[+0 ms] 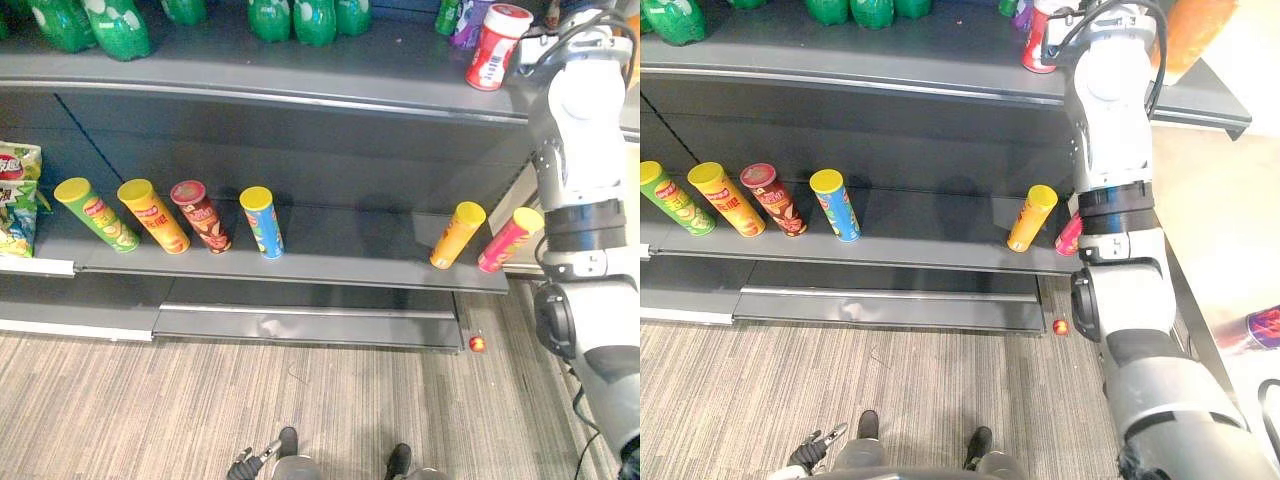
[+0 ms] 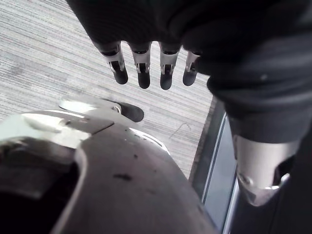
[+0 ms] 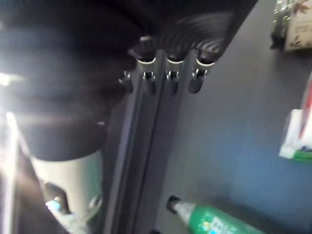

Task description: Put the gum and the chips on the shelf.

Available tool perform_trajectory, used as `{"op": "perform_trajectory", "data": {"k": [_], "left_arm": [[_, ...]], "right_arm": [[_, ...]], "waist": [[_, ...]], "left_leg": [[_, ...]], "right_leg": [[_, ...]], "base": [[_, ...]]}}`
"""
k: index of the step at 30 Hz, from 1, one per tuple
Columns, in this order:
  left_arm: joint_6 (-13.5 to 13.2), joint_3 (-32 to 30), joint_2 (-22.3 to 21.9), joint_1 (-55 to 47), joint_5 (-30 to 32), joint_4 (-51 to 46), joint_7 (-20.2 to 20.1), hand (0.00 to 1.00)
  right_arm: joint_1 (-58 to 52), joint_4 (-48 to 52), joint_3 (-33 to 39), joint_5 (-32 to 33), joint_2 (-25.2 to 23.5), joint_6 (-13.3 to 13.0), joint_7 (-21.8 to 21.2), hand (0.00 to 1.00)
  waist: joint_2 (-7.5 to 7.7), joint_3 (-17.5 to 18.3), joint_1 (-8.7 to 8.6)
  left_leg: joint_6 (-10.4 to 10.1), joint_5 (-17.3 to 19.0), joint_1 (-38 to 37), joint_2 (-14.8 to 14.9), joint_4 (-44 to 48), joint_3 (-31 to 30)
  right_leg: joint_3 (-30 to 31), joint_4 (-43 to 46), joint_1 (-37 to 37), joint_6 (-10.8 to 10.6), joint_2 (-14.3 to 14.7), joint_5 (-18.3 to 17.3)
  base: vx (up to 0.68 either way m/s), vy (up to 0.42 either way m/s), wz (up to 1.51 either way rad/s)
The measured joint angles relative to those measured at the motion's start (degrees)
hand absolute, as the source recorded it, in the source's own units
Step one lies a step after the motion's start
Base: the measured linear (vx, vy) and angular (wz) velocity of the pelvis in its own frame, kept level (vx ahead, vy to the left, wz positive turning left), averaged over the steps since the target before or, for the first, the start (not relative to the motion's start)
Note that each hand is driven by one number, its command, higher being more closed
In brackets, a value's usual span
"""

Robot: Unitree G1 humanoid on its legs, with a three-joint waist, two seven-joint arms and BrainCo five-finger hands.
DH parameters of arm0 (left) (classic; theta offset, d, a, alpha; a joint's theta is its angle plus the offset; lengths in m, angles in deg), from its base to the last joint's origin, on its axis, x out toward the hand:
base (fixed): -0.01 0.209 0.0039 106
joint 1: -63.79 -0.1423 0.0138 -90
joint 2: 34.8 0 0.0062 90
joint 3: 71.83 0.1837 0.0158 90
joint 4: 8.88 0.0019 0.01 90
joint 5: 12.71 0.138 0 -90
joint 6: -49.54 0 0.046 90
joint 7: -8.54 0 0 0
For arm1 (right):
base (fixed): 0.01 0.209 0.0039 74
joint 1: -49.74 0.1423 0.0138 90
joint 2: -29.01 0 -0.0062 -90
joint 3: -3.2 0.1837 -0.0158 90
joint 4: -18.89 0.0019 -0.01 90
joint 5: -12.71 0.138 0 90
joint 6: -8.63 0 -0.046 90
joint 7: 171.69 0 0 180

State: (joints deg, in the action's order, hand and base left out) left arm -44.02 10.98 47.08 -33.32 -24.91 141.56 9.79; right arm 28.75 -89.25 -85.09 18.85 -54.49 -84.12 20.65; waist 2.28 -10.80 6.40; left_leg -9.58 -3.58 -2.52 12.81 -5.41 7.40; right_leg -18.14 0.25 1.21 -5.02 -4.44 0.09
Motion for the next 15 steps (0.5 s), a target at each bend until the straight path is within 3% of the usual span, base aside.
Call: {"op": "perform_trajectory", "data": {"k": [4,6,10,15], "left_arm": [[0.3,-0.1,0.1,-0.3,0.1,0.1,0.3,0.00],[0.4,-0.4,0.1,-0.4,0.5,0.3,0.5,0.00],[0.4,-1.4,0.0,-0.6,2.3,0.8,0.8,0.00],[0.4,-2.3,0.1,-1.5,2.5,1.1,0.9,0.00]], "right_arm": [[-10.3,13.7,-3.7,-1.0,-5.2,-3.6,-0.9,0.00],[-15.6,18.0,-7.5,-1.0,-7.9,-4.2,-1.9,0.00],[-29.0,25.3,-17.2,0.8,-12.0,-5.8,-6.8,0.00],[-40.6,28.2,-25.1,4.0,-13.5,-6.2,-12.9,0.00]], "waist": [[0.96,0.8,-0.20],[1.32,1.1,-0.19],[1.72,1.7,-0.43],[2.16,2.2,-1.40]], "left_leg": [[0.0,0.0,-0.2,0.0,0.0,0.3],[0.0,0.0,-0.7,0.0,0.0,0.9],[0.2,0.1,-0.8,0.0,-0.1,1.4],[0.3,0.3,-1.1,0.0,-0.3,1.7]], "right_leg": [[0.3,0.0,0.1,0.0,0.0,0.0],[0.8,0.2,0.1,0.0,0.0,0.0],[1.5,0.8,0.0,0.1,-0.4,-0.1],[2.0,0.9,-0.1,0.1,-0.5,-0.1]], "base": [[0.00,0.000,-0.02],[-0.01,0.002,-0.11],[-0.04,0.007,-0.06],[-0.02,0.003,-0.04]]}}
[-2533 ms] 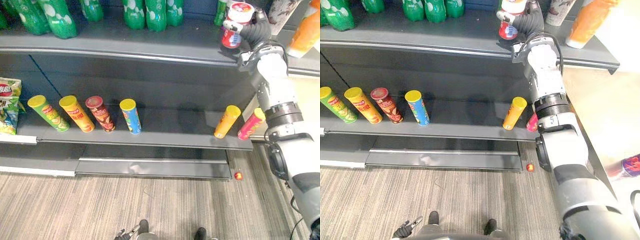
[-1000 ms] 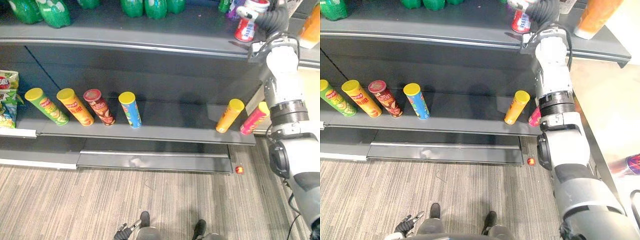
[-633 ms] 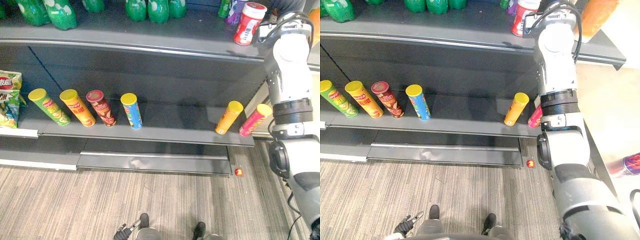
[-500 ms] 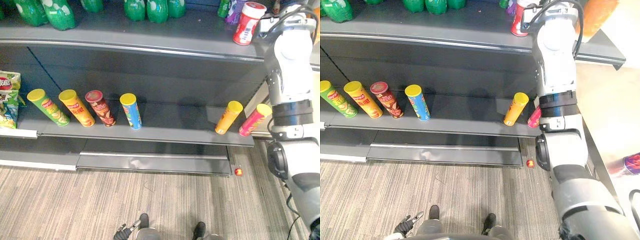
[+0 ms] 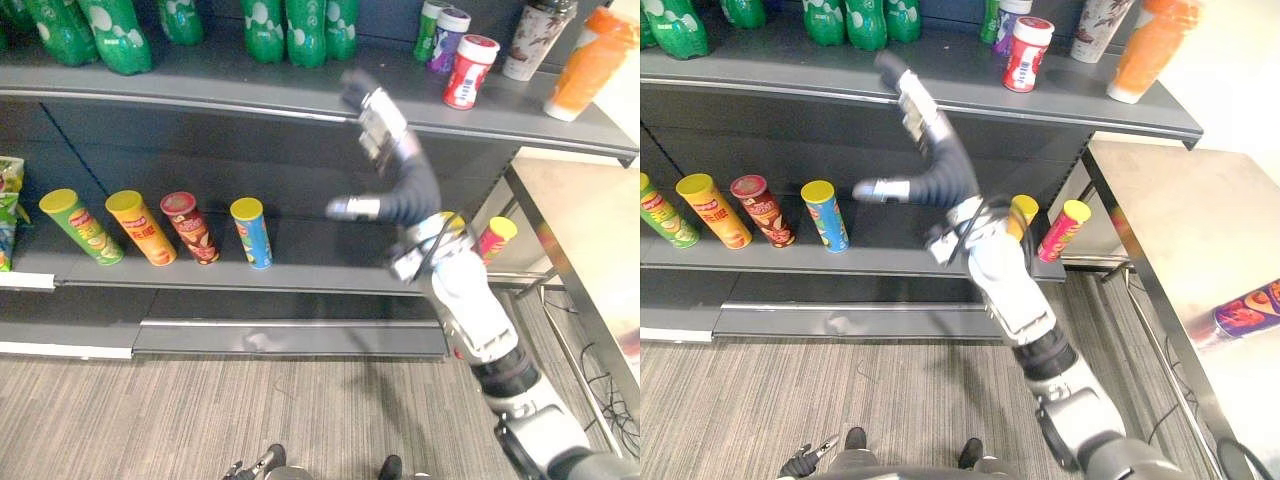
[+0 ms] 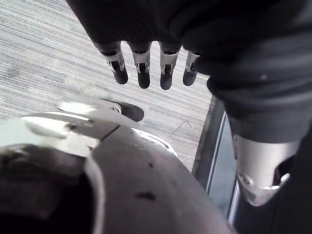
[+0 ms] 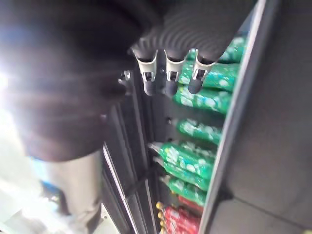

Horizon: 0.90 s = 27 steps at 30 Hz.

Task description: Put the gum and the chips on the shelf.

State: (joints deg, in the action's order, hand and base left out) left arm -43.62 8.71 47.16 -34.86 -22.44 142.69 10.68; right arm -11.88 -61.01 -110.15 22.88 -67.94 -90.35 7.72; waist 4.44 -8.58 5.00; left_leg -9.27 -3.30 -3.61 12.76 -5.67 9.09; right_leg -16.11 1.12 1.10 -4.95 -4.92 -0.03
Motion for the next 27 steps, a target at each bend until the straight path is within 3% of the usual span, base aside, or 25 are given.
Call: {"op": "perform_trajectory", "data": {"k": [7,12,16,19,27], "left_arm": [[-0.1,-0.4,-0.2,0.0,2.2,1.8,0.3,0.00],[-0.2,-0.5,-1.1,0.0,3.6,2.2,0.3,0.00],[-0.7,-0.5,-1.6,-0.1,4.6,2.2,0.2,0.00],[-0.7,-0.4,-1.6,-0.5,6.2,2.2,0.0,0.00],[-0.8,-0.2,-2.5,-0.6,5.8,2.3,-0.2,0.00]], "right_arm": [[-19.9,-0.7,-3.5,4.4,0.7,-0.5,-5.2,0.00],[-30.4,-14.1,-4.0,-0.2,2.8,0.5,-8.8,0.00],[-36.4,-29.5,2.9,-11.9,2.7,1.3,-8.5,0.00],[-38.0,-40.6,10.1,-16.6,1.5,1.4,-7.0,0.00],[-39.6,-61.2,24.3,-18.9,0.9,3.4,-2.2,0.00]], "waist": [[-0.55,1.1,-0.49],[-2.58,1.9,-1.84],[-3.80,2.4,-2.45],[-4.37,2.4,-3.20],[-5.40,2.8,-3.53]], "left_leg": [[0.0,0.4,-0.7,-0.3,0.1,1.4],[0.2,0.5,-0.7,-1.1,0.3,1.6],[0.4,0.8,-0.8,-1.3,0.2,2.0],[0.3,1.1,-1.8,-1.3,0.0,2.7],[0.3,1.9,-2.7,-1.6,-0.1,2.9]], "right_leg": [[1.5,0.1,-0.7,0.0,-0.1,0.0],[1.6,-0.3,-0.7,-0.2,-0.8,0.1],[1.8,-0.6,-0.3,-0.4,-0.9,0.2],[2.3,-1.0,0.5,-0.5,-0.9,0.3],[2.7,-1.4,1.3,-0.9,-1.0,0.2]], "base": [[0.03,0.008,-0.12],[0.04,0.015,-0.01],[0.00,0.000,0.00],[-0.01,0.007,-0.08],[0.00,0.003,-0.03]]}}
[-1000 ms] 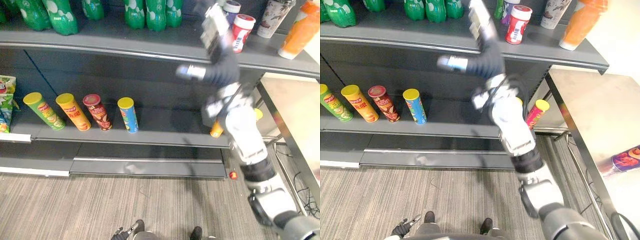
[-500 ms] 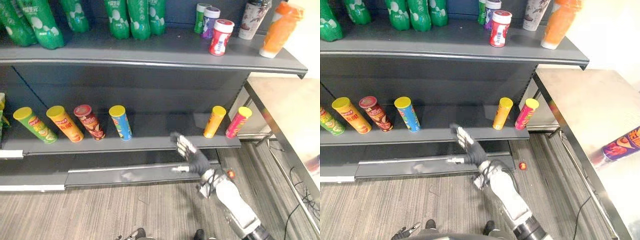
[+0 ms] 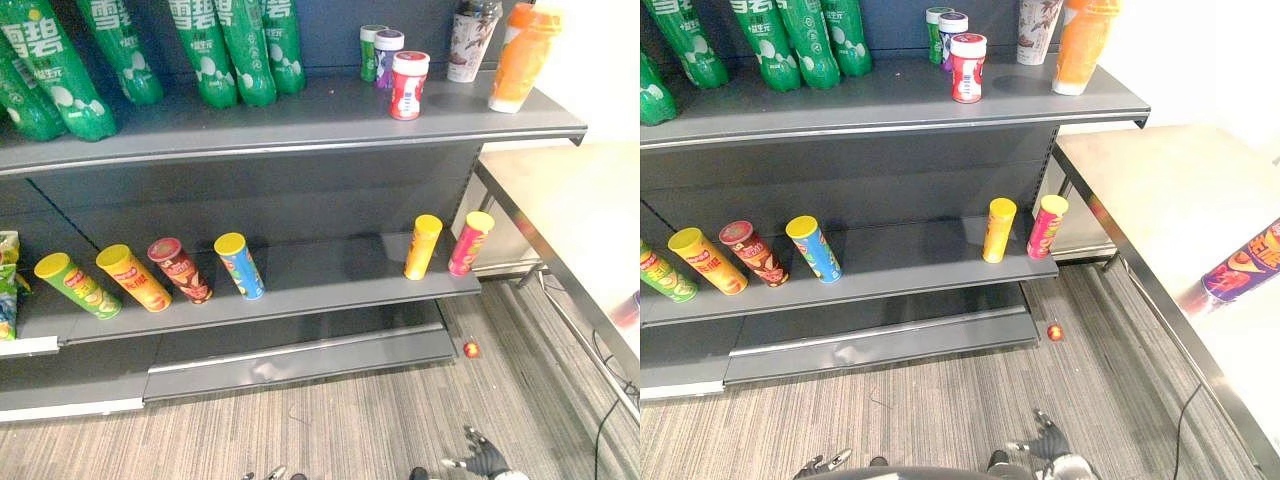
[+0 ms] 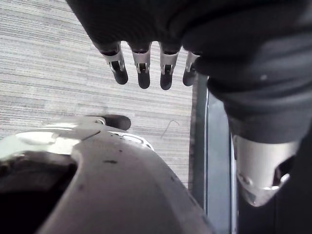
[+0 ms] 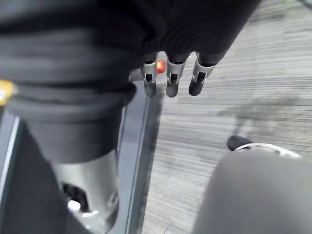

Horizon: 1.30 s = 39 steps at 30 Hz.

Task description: Put the gum and the chips on the shelf.

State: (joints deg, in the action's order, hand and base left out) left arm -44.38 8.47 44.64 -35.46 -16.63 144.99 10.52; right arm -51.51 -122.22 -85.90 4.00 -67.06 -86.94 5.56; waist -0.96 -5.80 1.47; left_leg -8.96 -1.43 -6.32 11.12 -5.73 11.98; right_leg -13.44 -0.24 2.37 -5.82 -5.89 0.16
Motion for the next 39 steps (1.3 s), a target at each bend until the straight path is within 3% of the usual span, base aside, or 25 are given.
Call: {"op": "perform_trajectory", "data": {"k": [16,19,22,25,27,28,29,30,32,35,36,37,39], "left_arm": [[-0.7,0.2,0.1,0.0,-2.4,1.7,-0.3,0.00],[-0.8,0.3,0.6,1.0,-2.7,1.5,-0.7,0.00],[-0.9,0.5,0.8,1.5,-4.9,1.6,-0.7,0.00],[-0.9,0.2,1.2,2.0,-4.9,1.6,-0.7,0.00],[-0.9,0.2,2.0,2.5,-4.9,1.6,-0.6,0.00],[-1.0,0.1,1.7,2.5,-4.9,1.1,-0.6,0.00],[-1.0,-1.0,1.7,3.7,-5.0,0.3,-0.3,0.00],[-1.0,-1.2,1.7,4.0,-5.1,-0.2,-0.3,0.00],[-1.0,-1.3,2.5,4.4,-5.1,-0.6,-0.5,0.00],[-1.1,-0.6,2.9,5.0,-5.1,-1.3,-0.6,0.00],[-1.0,0.0,3.3,5.2,-5.2,-1.4,-0.6,0.00],[-1.0,0.3,3.6,5.5,-6.5,-1.2,-0.7,0.00],[-1.0,0.4,3.2,5.8,-7.1,-1.1,-0.7,0.00]], "right_arm": [[0.7,-8.5,12.8,5.4,-4.0,1.5,3.0,0.00],[2.1,-9.8,15.6,7.8,-4.4,1.5,3.3,0.00],[2.2,-10.1,19.3,11.0,-4.5,1.4,3.8,0.00],[2.7,-10.1,22.6,12.9,-5.6,1.5,4.6,0.00],[3.0,-9.8,23.6,14.0,-6.5,1.6,5.2,0.00],[3.4,-9.8,23.6,14.1,-6.6,1.6,5.2,0.00],[4.6,-9.9,23.4,14.3,-7.4,2.0,5.2,0.00],[4.7,-9.9,23.5,14.5,-7.8,1.9,5.4,0.00],[4.2,-10.0,23.4,15.0,-7.7,1.9,6.0,0.00],[4.5,-10.1,23.2,15.0,-7.9,1.9,6.1,0.00],[5.1,-10.1,22.7,15.0,-8.1,2.0,6.1,0.00],[6.2,-10.1,21.8,15.0,-7.7,2.0,6.1,0.00],[7.2,-10.1,21.0,15.0,-6.9,2.0,6.2,0.00]], "waist": [[0.01,-0.1,-1.29],[1.06,-2.5,-1.51],[0.50,-3.4,-1.92],[1.03,-4.2,-2.63],[1.99,-5.4,-2.83],[1.27,-6.1,-2.67],[1.12,-8.3,-2.78],[0.89,-9.0,-2.81],[2.01,-9.2,-2.43],[2.45,-9.0,-2.39],[3.01,-8.8,-2.38],[3.22,-8.8,-2.42],[1.94,-9.4,-3.04]], "left_leg": [[0.4,1.1,-1.0,-0.8,0.4,1.2],[0.8,7.6,2.5,-0.2,12.3,1.8],[1.4,12.8,5.4,0.6,21.3,3.2],[2.6,15.2,7.3,0.7,25.3,8.0],[4.1,17.2,8.5,1.5,28.6,13.4],[5.2,17.6,9.0,2.7,28.9,16.6],[5.8,18.0,8.9,4.9,29.4,20.2],[5.9,17.8,8.7,5.5,29.2,21.1],[5.7,16.8,5.9,6.6,27.4,26.7],[5.4,16.1,5.5,6.8,26.8,31.3],[4.9,15.8,5.6,6.8,27.2,33.7],[4.3,15.3,5.7,7.6,27.5,36.1],[3.6,14.3,5.0,9.3,27.6,38.2]], "right_leg": [[0.7,-0.9,0.9,-0.5,-0.6,0.1],[2.8,9.7,-3.1,-0.9,-2.3,-4.6],[5.2,14.6,-6.2,-1.6,-3.4,-6.6],[10.3,13.8,-9.5,-3.0,-3.1,-4.3],[14.2,7.6,-10.5,-4.6,-2.6,1.2],[12.4,4.6,-9.9,-4.2,-3.5,1.2],[2.1,10.3,-12.5,-0.7,-6.3,-0.7],[-1.4,13.6,-13.0,0.3,-7.2,-1.6],[-10.4,20.4,-10.7,2.4,-10.6,-3.1],[-14.9,21.6,-6.9,2.7,-13.3,-3.3],[-15.8,18.6,-4.9,1.5,-13.6,-3.0],[-16.5,14.2,-4.7,0.4,-11.9,-3.2],[-15.6,11.8,-5.0,-0.4,-9.5,-2.8]], "base": [[0.01,0.006,-0.03],[-0.01,0.036,-0.22],[-0.04,0.088,-0.39],[-0.07,0.148,-0.80],[-0.17,0.188,-1.25],[-0.21,0.166,-1.45],[-0.17,0.108,-1.31],[-0.13,0.193,-1.39],[-0.03,0.158,-1.21],[0.00,-0.024,-0.99],[0.01,-0.139,-1.08],[0.00,-0.167,-1.07],[-0.02,-0.211,-0.82]]}}
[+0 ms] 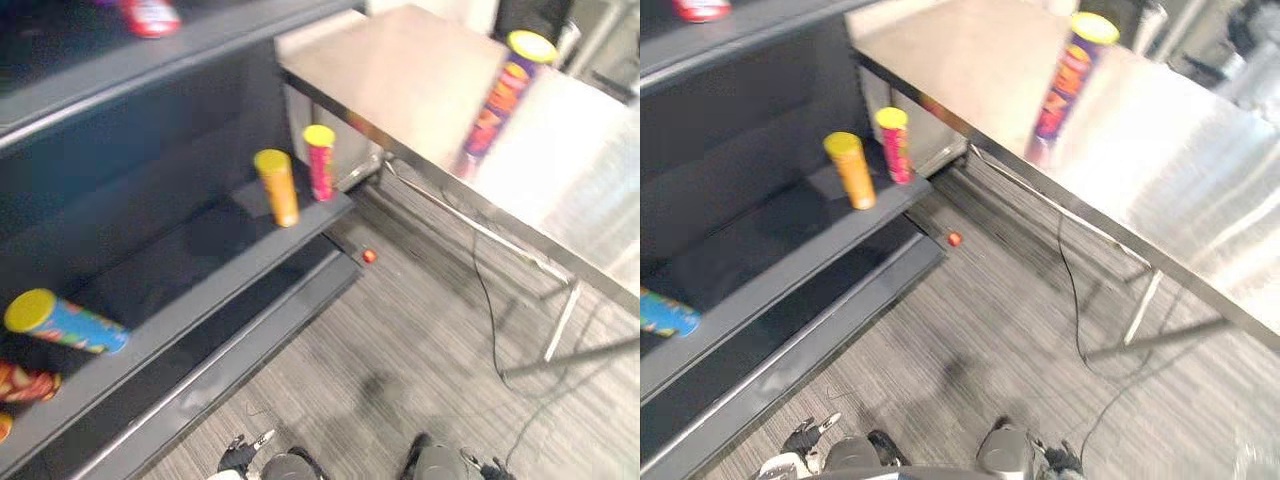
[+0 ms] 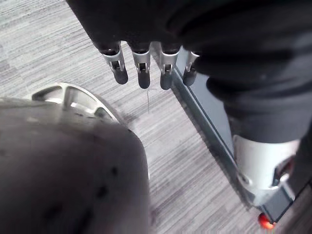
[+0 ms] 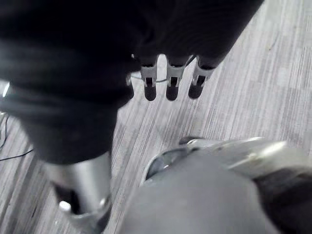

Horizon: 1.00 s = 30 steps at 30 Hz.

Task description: Put the gum and the chips on the shelf.

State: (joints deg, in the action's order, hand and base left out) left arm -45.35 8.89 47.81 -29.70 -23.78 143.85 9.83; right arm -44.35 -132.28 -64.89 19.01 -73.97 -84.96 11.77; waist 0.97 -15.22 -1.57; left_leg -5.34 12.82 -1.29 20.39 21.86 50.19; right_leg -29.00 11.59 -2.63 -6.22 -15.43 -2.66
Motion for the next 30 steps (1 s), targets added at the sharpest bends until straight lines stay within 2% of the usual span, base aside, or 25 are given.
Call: {"op": "perform_trajectory", "data": {"k": [2,3,6,10,14,16,18,19,20,21,22,24,25,28,29,30], "left_arm": [[-0.1,0.0,-0.5,-0.1,0.0,0.1,0.0,0.00],[0.0,-0.1,-0.6,-0.1,0.0,0.1,0.0,0.00],[-0.1,-0.2,-1.1,0.5,-0.1,-0.1,-0.1,0.00],[0.0,-0.2,-1.6,1.1,0.1,-0.3,0.1,0.00],[0.1,-1.3,-2.4,1.0,0.7,-0.8,0.2,0.00],[0.1,-2.5,-3.4,1.0,0.7,-1.0,0.2,0.00],[0.0,-4.1,-4.1,1.2,-0.2,-1.4,0.1,0.00],[0.0,-4.7,-4.2,1.2,-1.8,-1.8,0.2,0.00],[0.0,-4.9,-4.4,1.2,-2.5,-1.9,0.2,0.00],[-0.7,-5.0,-4.4,1.0,-4.6,-2.3,0.4,0.00],[-1.3,-4.5,-4.8,1.1,-6.3,-2.6,0.4,0.00],[-1.6,-2.9,-5.8,1.2,-6.7,-3.8,0.2,0.00],[-1.7,-2.3,-5.8,1.1,-6.7,-3.8,0.0,0.00],[-1.9,-2.2,-5.9,1.0,-6.6,-3.6,0.0,0.00],[-1.9,-2.3,-6.0,1.1,-6.7,-3.4,0.0,0.00],[-2.0,-2.2,-5.9,1.3,-6.3,-3.3,0.0,0.00]], "right_arm": [[-0.1,-0.2,-0.3,0.0,0.4,0.1,0.1,0.00],[0.1,-0.2,-0.8,0.0,0.6,0.1,0.1,0.00],[0.5,-0.2,-1.8,-0.1,1.0,0.0,0.1,0.00],[0.8,0.0,-1.5,-0.1,1.0,-0.1,0.1,0.00],[1.6,0.0,0.0,0.0,1.0,-0.1,0.2,0.00],[1.6,-0.1,0.3,0.1,1.0,-0.3,0.5,0.00],[1.7,-0.7,0.3,0.5,1.0,-0.4,0.7,0.00],[1.7,-0.7,0.3,0.5,1.1,-0.4,1.0,0.00],[1.6,-0.7,0.2,0.5,1.1,-0.5,1.1,0.00],[1.5,-0.7,0.0,0.6,1.2,-0.5,1.2,0.00],[1.6,-0.8,-0.1,0.6,1.7,-0.5,1.2,0.00],[2.0,-1.0,0.1,1.0,3.0,-0.5,1.3,0.00],[2.0,-1.4,0.1,1.0,3.5,-0.5,1.3,0.00],[1.7,-1.7,0.3,1.0,3.7,-0.6,1.3,0.00],[1.6,-1.7,0.3,1.0,3.8,-0.6,1.2,0.00],[1.6,-1.6,0.3,1.0,3.0,-0.6,1.2,0.00]], "waist": [[-0.60,0.2,0.10],[-0.71,0.3,0.06],[-0.70,0.3,-0.12],[-0.67,0.3,-0.55],[-0.97,0.0,-2.04],[-1.00,-0.1,-2.78],[-0.85,-0.7,-2.47],[-1.11,-1.4,-2.19],[-1.17,-1.7,-2.03],[-0.85,-2.3,-1.46],[-1.09,-2.5,-1.19],[-1.70,-2.9,-1.15],[-1.89,-3.0,-0.79],[-2.94,-2.5,0.50],[-3.37,-2.5,0.58],[-2.82,-2.2,1.03]], "left_leg": [[-1.0,-1.4,-1.7,1.4,-0.8,1.3],[-1.8,-2.3,-2.2,1.5,-1.9,1.6],[-2.1,-4.6,-2.8,0.9,-4.6,1.8],[-1.6,-7.2,-1.6,-1.8,-8.4,1.3],[-1.1,-8.5,-1.1,-3.2,-9.6,1.0],[-1.1,-8.5,-1.0,-2.5,-8.0,0.9],[-1.1,-8.5,-0.9,0.4,-2.2,0.8],[-0.4,-8.9,-0.7,3.1,3.2,-1.5],[0.7,-9.6,-0.2,4.0,5.8,-4.8],[3.3,-11.2,2.7,4.4,11.0,-14.0],[0.4,-7.9,6.0,1.6,12.4,-24.1],[-1.8,-3.9,8.6,-4.2,9.4,-32.6],[-2.3,-3.6,9.4,-6.6,5.7,-34.5],[-2.5,-4.6,9.0,-8.1,-7.1,-39.1],[-2.4,-6.5,9.1,-8.2,-7.9,-40.4],[-1.7,-6.1,8.2,-9.1,-7.6,-40.6]], "right_leg": [[1.4,0.0,0.0,0.2,1.9,-0.1],[1.6,0.0,0.0,0.6,2.8,-0.3],[1.6,-0.4,-0.4,0.8,3.4,-0.4],[1.5,2.3,-3.5,1.8,1.5,-1.3],[1.7,6.2,-5.8,2.2,0.0,-3.0],[2.1,7.3,-6.2,2.4,-0.2,-4.2],[3.2,7.6,-5.9,3.0,0.4,-5.9],[4.7,7.7,-5.1,3.5,1.6,-6.1],[5.8,7.7,-4.5,3.8,2.4,-6.3],[8.0,7.4,-3.9,4.2,3.3,-6.6],[10.5,6.7,-3.8,4.3,3.7,-6.6],[13.0,5.5,-3.7,4.8,3.8,-6.3],[14.4,4.7,-3.5,4.8,4.2,-6.3],[17.3,3.4,-3.1,4.0,7.0,-5.9],[18.1,3.5,-3.1,3.5,7.7,-5.5],[20.3,2.9,-2.6,2.4,7.5,-4.8]], "base": [[-0.02,-0.191,-0.52],[-0.03,-0.124,-0.23],[-0.03,-0.114,-0.06],[-0.08,-0.025,0.09],[-0.05,-0.025,0.05],[-0.05,-0.067,-0.03],[-0.05,-0.104,-0.37],[-0.02,-0.099,-0.62],[-0.03,-0.144,-0.82],[-0.01,-0.113,-0.85],[0.03,-0.056,-0.79],[0.07,0.056,-0.74],[0.07,0.065,-0.72],[0.10,0.135,-0.89],[0.16,0.234,-0.86],[0.15,0.180,-0.44]]}}
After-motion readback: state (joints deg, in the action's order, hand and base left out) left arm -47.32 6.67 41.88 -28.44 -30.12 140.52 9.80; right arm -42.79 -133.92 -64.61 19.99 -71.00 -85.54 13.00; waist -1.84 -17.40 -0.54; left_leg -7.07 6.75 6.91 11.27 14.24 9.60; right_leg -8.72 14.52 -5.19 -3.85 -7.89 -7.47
